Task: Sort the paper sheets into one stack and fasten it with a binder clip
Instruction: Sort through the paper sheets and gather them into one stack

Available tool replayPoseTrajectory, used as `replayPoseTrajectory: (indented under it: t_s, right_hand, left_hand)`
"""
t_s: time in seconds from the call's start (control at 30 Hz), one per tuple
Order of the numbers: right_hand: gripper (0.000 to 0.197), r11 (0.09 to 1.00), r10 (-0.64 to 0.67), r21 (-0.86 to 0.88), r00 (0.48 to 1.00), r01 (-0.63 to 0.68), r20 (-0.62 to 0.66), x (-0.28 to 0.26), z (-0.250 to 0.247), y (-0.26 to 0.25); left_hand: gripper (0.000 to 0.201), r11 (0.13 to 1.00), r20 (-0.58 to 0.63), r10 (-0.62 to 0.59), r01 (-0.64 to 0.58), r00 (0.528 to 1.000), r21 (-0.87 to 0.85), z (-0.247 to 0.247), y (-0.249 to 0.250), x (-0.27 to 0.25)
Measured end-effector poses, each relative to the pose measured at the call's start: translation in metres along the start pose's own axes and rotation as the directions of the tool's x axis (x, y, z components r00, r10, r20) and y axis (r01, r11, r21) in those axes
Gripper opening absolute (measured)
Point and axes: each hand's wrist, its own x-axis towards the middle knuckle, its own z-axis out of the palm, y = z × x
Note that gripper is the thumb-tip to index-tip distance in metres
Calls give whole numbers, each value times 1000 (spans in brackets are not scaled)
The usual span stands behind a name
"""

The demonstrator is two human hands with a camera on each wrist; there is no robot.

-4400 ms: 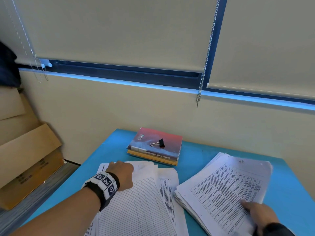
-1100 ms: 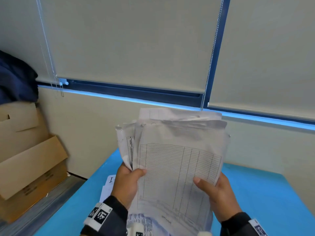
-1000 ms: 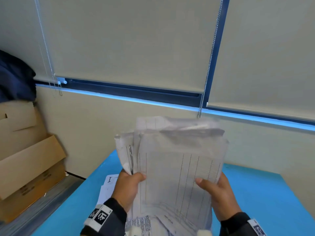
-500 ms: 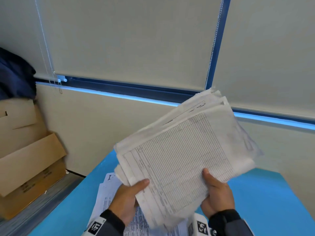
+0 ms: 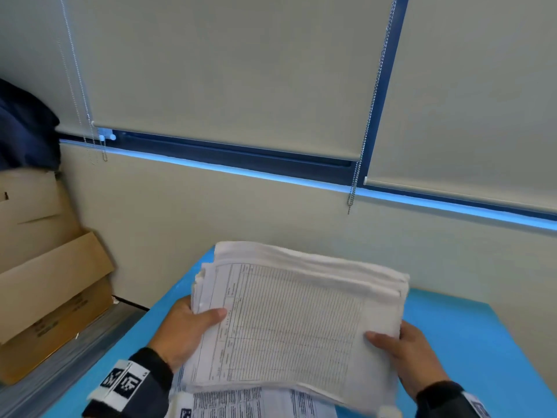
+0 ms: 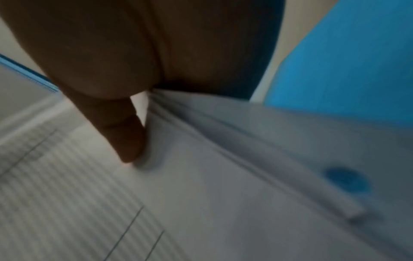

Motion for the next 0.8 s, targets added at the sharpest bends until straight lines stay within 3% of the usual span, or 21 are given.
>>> replayPoseTrajectory:
  t_s: [0.17, 0.3, 0.4, 0.53, 0.6, 0.67, 0.73, 0.8]
  right_hand:
    - [24, 990, -138, -31, 983, 135, -120, 4, -3, -1]
    - [39, 983, -182, -33, 978, 180, -98, 2, -11, 11]
    - [43, 982, -180, -81, 977, 171, -114, 3, -12, 26]
    - [39, 972, -198, -154, 970, 177, -138, 2, -7, 25]
    - [48, 974, -225, -75, 964, 216, -144, 3, -9, 22]
    - [37, 965, -259, 5, 953, 263, -157, 2, -8, 18]
    - [12, 953, -280, 60, 939, 297, -198, -1, -2, 8]
    - [63, 949, -297, 22, 919, 313, -260, -1, 4, 1]
  left_hand:
    - [23, 996, 6, 49, -49, 999, -68, 14, -1, 1]
    - [50, 981, 26, 3, 2, 1000, -193, 12, -24, 12]
    - [48, 970, 22, -38, 42, 999, -240, 16, -43, 11]
    - [47, 961, 18, 11, -5, 1000, -275, 21, -46, 7]
    - [68, 937, -8, 73, -72, 997, -342, 22, -43, 9]
    - [88, 918, -71, 148, -164, 986, -362, 24, -33, 9]
    - [88, 937, -136, 183, -214, 974, -276, 27, -22, 9]
    - [80, 966, -162, 129, -161, 978, -204, 32, -14, 12]
